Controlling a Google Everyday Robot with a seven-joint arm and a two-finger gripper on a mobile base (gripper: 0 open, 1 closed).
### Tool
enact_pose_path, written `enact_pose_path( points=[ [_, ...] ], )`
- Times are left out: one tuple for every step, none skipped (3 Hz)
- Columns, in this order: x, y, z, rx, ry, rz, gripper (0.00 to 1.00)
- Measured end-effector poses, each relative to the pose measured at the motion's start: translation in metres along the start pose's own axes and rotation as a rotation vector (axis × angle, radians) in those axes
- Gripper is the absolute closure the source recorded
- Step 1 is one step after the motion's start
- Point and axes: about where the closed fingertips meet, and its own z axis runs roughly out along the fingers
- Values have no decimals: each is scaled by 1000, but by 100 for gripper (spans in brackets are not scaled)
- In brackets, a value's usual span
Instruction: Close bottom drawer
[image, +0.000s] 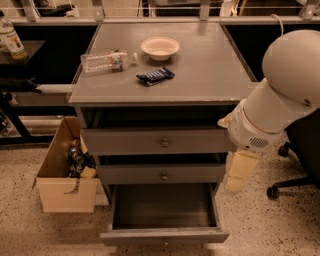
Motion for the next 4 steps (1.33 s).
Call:
enact_pose_path(
  points=[
    [0, 0, 0, 0, 0, 0, 0],
    [3, 10, 37, -10, 10, -37, 0],
    [8, 34, 97, -18, 24, -82, 0],
    [16, 66, 194, -51, 0, -128, 0]
  ],
)
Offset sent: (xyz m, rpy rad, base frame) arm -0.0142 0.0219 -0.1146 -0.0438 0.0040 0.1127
